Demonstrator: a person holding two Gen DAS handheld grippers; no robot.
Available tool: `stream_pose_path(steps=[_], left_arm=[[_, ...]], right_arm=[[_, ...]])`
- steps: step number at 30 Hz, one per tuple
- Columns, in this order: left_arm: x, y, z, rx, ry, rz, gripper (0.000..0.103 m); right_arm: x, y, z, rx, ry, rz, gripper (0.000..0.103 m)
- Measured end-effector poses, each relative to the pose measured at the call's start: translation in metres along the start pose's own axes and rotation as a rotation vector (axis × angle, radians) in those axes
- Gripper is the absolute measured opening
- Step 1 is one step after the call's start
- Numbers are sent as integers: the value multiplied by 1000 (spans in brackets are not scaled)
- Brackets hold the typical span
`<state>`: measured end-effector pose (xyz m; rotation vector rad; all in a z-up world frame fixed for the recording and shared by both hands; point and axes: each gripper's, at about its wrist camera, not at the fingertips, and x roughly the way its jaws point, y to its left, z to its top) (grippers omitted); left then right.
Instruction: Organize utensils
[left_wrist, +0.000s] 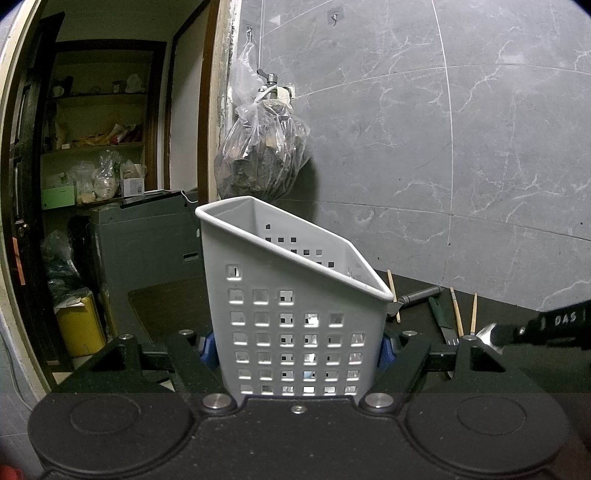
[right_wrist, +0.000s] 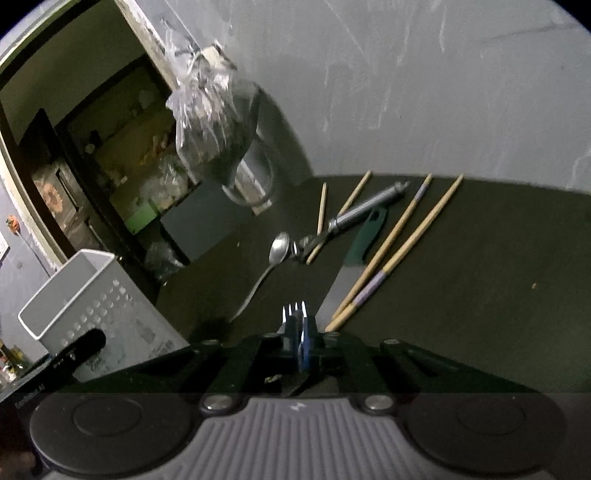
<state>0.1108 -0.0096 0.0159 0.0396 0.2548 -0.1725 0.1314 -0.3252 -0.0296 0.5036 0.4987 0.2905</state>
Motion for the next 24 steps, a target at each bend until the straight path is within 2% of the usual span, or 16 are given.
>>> stream_pose_path(steps=[8, 15, 21, 24], left_arm=[[0, 1, 0, 0, 0, 0, 76], [0, 0, 0, 0, 0, 0, 76], [0, 0, 0, 0, 0, 0, 76], [0, 0, 0, 1, 0, 0, 76]], right_arm=[[-19, 20, 11, -130, -127, -65, 1], [-17, 28, 22, -200, -176, -119, 1], [-17, 31, 30, -232, -211, -127, 1], [-24, 42, 31, -291, -249, -122, 1]])
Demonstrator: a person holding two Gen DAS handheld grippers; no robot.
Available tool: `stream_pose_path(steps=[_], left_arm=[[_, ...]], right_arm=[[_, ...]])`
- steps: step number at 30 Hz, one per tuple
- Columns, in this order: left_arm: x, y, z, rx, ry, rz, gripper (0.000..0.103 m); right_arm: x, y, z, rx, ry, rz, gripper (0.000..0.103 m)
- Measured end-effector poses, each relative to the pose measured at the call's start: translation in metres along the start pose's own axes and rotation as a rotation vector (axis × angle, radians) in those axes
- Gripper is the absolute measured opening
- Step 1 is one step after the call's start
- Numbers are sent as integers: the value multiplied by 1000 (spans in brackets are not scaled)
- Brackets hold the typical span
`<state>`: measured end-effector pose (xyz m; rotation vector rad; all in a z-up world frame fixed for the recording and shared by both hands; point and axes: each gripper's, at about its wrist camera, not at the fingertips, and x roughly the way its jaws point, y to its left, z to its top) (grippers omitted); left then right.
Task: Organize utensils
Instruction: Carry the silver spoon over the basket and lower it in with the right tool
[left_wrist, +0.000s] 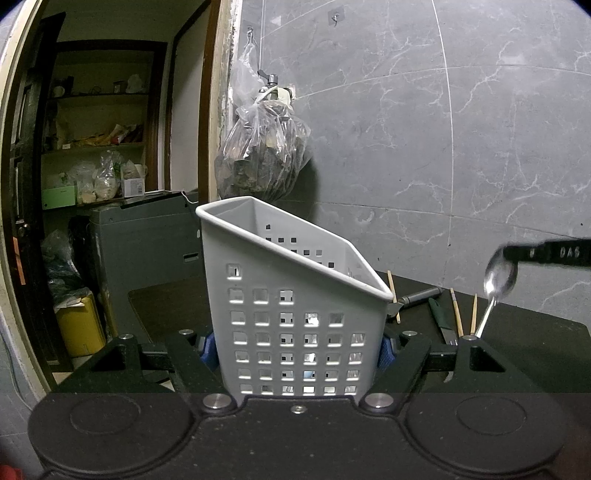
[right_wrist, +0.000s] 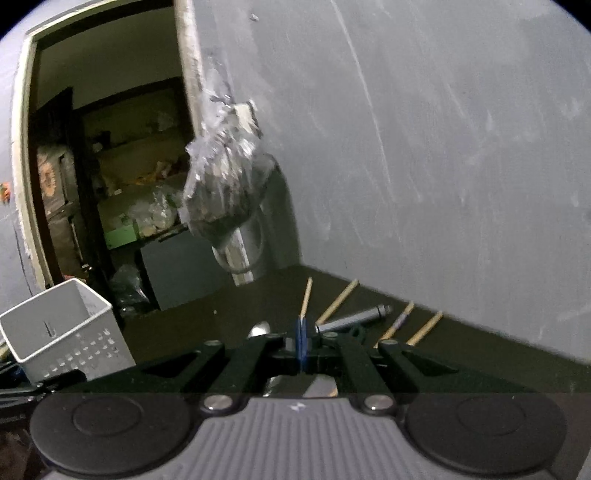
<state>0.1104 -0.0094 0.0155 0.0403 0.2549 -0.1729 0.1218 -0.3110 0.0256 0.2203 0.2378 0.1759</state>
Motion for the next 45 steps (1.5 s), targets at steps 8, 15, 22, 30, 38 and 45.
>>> stream_pose_path(steps=[8, 15, 22, 30, 38, 45], left_arm=[[0, 0, 0, 0, 0, 0, 76], [1, 0, -1, 0, -1, -3, 76], [1, 0, -1, 0, -2, -6, 76], [2, 0, -1, 0, -2, -6, 76], [2, 0, -1, 0, -2, -6, 76], [1, 0, -2, 0, -2, -6, 76]], right_arm=[[-21, 49, 13, -258, -157, -9, 1], [-22, 95, -3, -482, -204, -7, 1], [-29, 123, -20, -666, -275, -38, 1], [-35, 140, -41, -743, -272, -11, 1], [-43, 140, -44, -737, -280, 0, 0], [-48, 138, -43, -737, -279, 14, 0]])
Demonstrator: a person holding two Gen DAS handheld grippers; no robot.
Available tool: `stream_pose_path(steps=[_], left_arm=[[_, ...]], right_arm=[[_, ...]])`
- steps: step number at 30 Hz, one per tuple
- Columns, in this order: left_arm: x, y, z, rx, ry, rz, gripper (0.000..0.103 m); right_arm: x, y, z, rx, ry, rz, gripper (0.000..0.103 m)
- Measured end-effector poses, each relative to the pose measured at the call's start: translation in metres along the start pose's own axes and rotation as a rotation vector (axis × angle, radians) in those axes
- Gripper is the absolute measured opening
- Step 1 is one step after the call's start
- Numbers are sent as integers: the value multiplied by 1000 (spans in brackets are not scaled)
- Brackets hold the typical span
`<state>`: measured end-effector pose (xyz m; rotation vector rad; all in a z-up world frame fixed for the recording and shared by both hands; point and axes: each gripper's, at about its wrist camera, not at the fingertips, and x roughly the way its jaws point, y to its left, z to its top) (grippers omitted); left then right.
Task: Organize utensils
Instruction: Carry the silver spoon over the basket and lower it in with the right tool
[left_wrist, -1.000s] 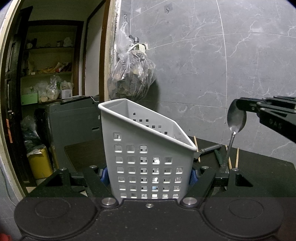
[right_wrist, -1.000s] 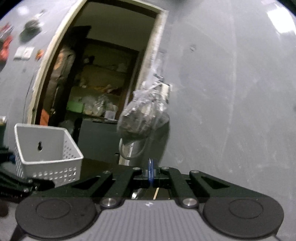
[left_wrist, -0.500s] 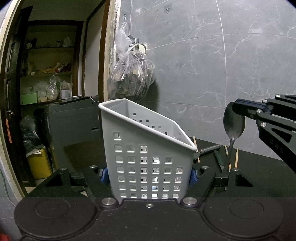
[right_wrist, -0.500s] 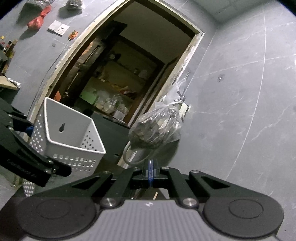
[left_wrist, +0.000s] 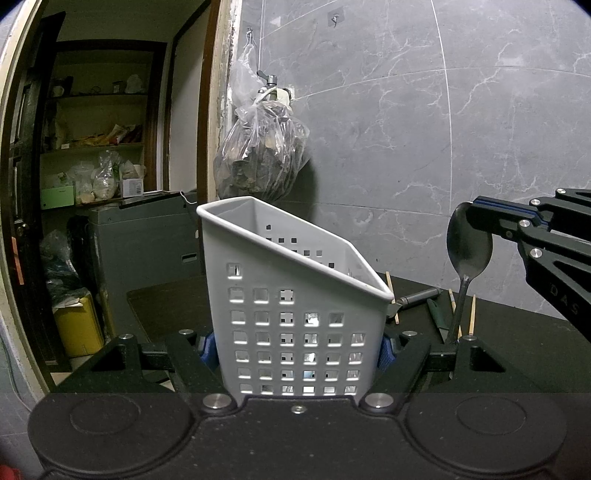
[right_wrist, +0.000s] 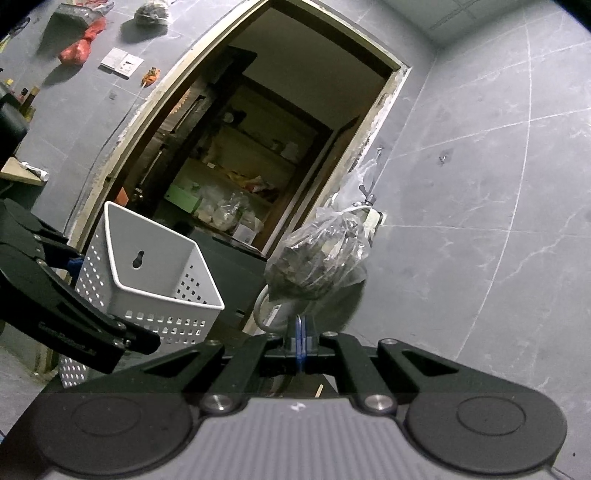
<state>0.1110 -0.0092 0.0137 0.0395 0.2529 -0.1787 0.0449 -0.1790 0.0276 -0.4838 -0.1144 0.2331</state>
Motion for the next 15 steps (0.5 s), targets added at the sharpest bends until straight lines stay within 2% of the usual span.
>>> stream_pose_path(steps=[15], left_arm=[[0, 0, 0, 0, 0, 0, 76]], right_arm=[[-6, -1, 6, -6, -33, 0, 0]])
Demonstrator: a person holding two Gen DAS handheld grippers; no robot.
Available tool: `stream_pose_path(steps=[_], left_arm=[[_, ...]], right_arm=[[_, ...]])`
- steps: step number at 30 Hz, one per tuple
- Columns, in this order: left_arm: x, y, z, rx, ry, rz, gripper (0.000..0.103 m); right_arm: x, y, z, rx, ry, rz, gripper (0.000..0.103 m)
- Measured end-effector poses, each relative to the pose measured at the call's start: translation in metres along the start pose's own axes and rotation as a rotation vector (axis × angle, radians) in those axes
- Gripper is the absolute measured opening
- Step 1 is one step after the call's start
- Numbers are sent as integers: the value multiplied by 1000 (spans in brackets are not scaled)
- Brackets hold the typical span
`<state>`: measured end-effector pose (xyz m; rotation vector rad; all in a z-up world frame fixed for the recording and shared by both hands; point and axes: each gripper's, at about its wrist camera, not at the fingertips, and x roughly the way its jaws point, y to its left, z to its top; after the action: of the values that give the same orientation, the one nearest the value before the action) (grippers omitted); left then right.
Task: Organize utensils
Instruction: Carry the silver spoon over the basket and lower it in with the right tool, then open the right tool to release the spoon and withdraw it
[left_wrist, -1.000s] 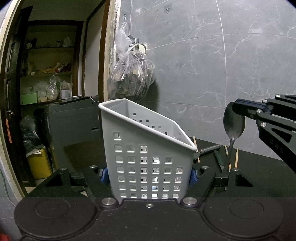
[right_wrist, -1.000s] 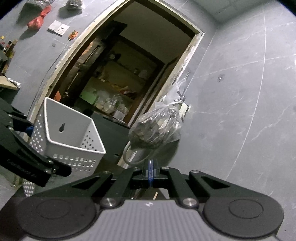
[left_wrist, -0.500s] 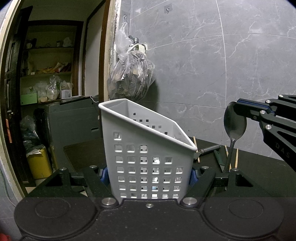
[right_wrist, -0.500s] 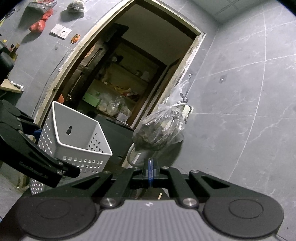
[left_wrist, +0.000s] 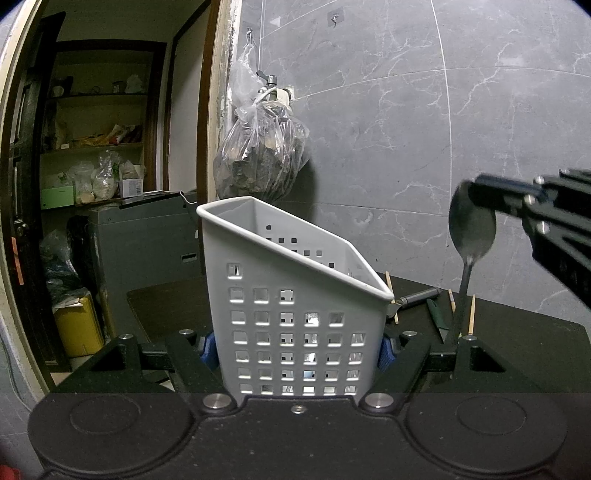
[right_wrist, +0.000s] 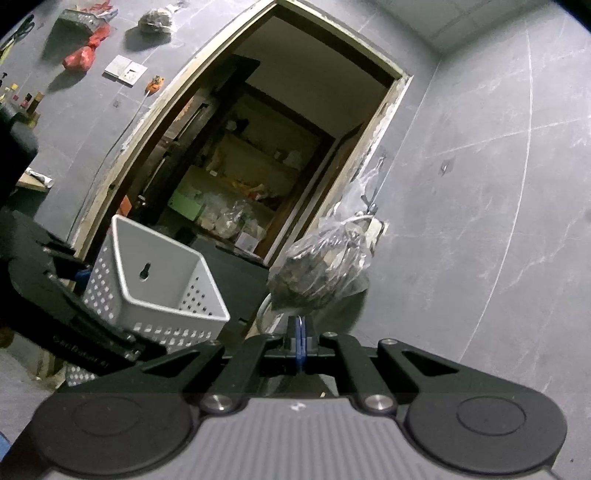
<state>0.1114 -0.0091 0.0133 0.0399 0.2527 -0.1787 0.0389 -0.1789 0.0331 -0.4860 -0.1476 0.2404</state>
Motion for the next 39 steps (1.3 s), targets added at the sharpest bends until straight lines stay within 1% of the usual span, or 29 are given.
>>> stream_pose_path(steps=[5, 8, 14, 18, 20, 22, 24, 27, 31, 34, 39], left_arm=[[-1, 0, 0, 0, 0, 0, 76], [-1, 0, 0, 0, 0, 0, 76], [-1, 0, 0, 0, -1, 0, 76], [-1, 0, -1, 0, -1, 0, 76], [-1, 0, 0, -1, -1, -1, 76], [0, 0, -1, -1, -1, -2, 76], [0, 0, -1, 0, -2, -3, 76], [0, 0, -1, 0, -3, -6, 76], [1, -1, 1, 2, -5, -10, 76], [1, -1, 1, 2, -5, -10, 76], [1, -1, 1, 2, -5, -10, 76]], right_arm=[[4, -4, 9, -17, -36, -17, 0], [6, -8, 20, -33, -87, -40, 0], [10, -22, 52, -14, -246, -88, 0], [16, -26, 69, 40, -353, -83, 1], [21, -26, 76, 69, -391, -67, 1], [28, -23, 81, 90, -411, -36, 1], [35, -16, 82, 95, -417, -2, 1], [45, -5, 81, 92, -402, 45, 1], [54, 8, 73, 77, -359, 96, 1], [56, 14, 66, 69, -322, 116, 1], [61, 12, 53, 105, -243, 156, 1]])
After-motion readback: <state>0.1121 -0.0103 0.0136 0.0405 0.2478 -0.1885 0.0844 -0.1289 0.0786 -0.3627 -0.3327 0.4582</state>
